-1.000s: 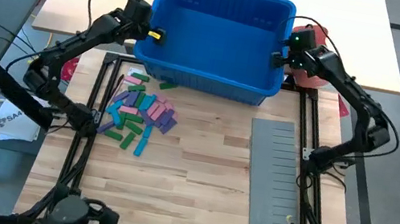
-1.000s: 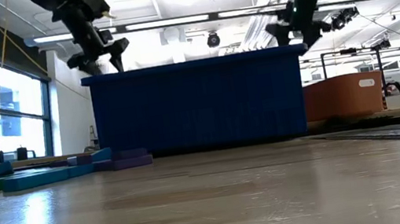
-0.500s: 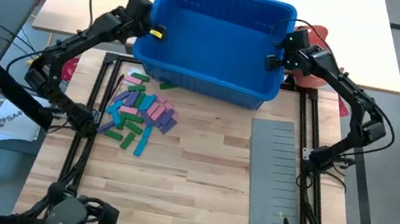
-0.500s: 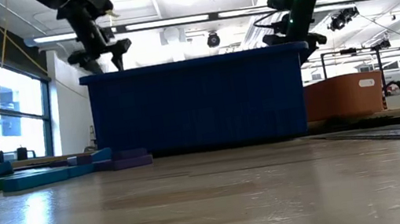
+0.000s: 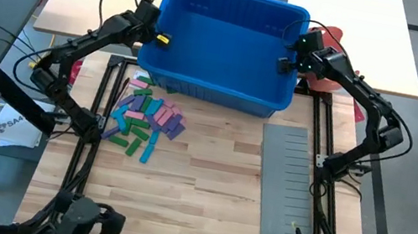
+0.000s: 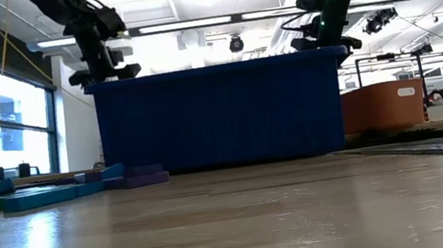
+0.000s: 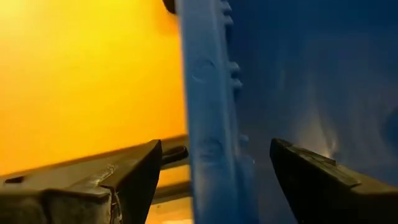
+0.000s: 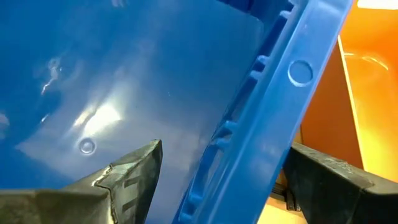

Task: Sort blocks
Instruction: Adjust the blue bin

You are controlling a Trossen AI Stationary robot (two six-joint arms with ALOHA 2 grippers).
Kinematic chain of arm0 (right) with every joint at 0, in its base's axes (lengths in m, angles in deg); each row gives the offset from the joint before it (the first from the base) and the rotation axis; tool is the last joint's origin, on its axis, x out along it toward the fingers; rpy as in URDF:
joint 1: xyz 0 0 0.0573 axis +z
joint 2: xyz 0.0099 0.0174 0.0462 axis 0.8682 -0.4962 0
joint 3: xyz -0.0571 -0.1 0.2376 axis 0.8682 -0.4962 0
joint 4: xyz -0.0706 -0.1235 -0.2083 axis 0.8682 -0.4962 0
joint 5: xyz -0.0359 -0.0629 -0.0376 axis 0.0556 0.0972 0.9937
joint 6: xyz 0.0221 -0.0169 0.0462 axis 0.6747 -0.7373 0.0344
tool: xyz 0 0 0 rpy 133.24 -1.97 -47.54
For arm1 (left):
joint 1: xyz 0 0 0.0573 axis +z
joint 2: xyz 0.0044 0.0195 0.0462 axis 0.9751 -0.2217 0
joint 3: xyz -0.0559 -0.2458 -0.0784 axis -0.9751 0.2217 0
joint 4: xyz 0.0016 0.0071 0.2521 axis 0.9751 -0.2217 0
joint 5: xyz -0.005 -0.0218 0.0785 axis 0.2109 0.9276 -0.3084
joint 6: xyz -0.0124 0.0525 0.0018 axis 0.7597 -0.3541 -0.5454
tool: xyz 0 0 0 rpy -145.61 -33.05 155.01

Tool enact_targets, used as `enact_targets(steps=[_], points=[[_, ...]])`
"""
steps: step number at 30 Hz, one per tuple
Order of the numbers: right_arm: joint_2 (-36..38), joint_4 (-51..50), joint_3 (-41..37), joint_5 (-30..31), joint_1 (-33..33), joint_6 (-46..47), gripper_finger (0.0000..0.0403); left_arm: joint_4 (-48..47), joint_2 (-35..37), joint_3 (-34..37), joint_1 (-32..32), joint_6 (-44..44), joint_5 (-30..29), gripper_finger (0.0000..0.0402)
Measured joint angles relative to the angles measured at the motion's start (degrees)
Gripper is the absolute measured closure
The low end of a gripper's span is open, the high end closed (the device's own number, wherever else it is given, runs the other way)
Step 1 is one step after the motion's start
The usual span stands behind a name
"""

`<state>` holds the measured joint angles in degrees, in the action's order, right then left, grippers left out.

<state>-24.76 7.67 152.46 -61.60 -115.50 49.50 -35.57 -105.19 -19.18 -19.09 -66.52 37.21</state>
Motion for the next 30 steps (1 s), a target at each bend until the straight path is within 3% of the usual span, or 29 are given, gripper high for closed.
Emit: enact_targets(steps=[5, 13, 23, 30], points=[[-0.7, -0.4, 0.0, -0.2, 0.0, -1.8, 0.0118, 0.8, -1.0, 0.1, -0.4, -0.3, 2.5, 0.0168], [-1.1, -0.9, 0.0, 1.1, -0.4, 2.2, 0.0268, 0.7, -0.1, 0.2, -2.0, 0.4, 2.7, 0.0306], [5.6, -8.9, -0.2, 4.6, 0.8, 2.8, 0.0267, 0.3, 6.8, 0.4, -10.8, 3.8, -0.2, 0.0306], [14.1, -16.2, -0.2, 5.7, 3.4, 4.7, 0.0267, -6.6, 11.8, 0.2, -20.6, 11.1, -6.8, 0.0306]])
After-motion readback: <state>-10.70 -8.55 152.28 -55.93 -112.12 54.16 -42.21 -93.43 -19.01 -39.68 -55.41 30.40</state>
